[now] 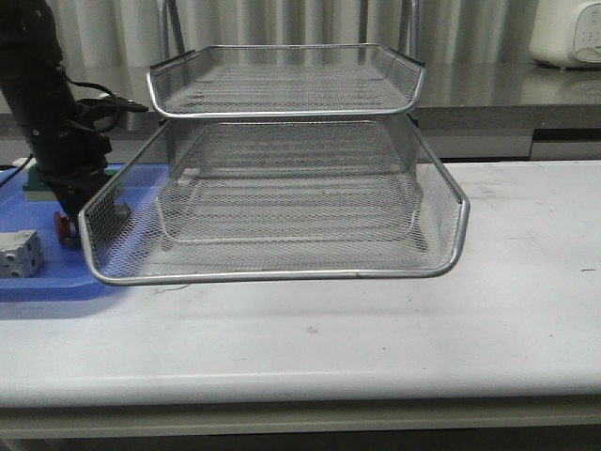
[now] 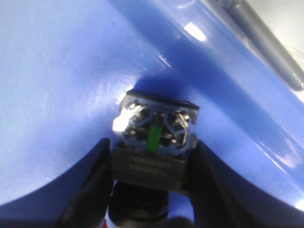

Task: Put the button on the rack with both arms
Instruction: 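Lower the left gripper and grasp the red-capped button in the tray, then lift the red button and carry it over the pulled-out tier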

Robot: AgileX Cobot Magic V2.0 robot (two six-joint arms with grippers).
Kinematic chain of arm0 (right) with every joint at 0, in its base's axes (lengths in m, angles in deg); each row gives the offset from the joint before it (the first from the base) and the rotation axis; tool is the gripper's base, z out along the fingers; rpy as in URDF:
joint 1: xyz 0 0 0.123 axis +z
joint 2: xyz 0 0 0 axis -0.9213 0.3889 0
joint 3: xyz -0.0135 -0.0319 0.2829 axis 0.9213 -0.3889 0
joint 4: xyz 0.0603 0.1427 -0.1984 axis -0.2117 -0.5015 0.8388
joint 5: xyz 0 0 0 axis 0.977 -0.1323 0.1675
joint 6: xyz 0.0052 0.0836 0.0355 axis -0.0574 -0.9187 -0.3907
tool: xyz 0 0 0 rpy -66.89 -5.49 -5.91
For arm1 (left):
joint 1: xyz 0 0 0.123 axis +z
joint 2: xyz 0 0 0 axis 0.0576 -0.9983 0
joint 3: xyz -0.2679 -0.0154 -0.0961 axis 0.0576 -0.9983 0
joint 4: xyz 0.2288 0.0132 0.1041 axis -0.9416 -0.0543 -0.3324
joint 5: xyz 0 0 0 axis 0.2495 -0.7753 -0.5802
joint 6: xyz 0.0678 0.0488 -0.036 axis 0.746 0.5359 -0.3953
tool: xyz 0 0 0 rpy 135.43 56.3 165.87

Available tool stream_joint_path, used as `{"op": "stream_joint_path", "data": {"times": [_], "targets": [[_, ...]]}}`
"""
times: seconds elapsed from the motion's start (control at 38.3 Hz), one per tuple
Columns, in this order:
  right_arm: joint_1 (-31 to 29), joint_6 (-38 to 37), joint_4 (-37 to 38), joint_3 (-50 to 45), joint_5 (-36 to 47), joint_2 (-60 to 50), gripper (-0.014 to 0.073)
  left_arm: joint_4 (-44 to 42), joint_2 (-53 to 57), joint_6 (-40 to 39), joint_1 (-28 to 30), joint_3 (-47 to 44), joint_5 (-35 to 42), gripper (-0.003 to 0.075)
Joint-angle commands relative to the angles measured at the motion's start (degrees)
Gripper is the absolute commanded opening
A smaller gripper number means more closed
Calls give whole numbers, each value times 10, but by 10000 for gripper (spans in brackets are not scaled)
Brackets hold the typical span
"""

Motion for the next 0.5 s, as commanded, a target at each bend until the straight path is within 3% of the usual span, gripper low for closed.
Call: {"op": "stream_joint_path", "data": {"times": [0.0, 0.47], "targets": [[-3, 1, -3, 14, 46, 4, -60, 11, 36, 1, -2, 19, 15, 220], [-3, 1, -3, 14, 46, 4, -60, 13, 103, -44, 50, 19, -46, 209]]}}
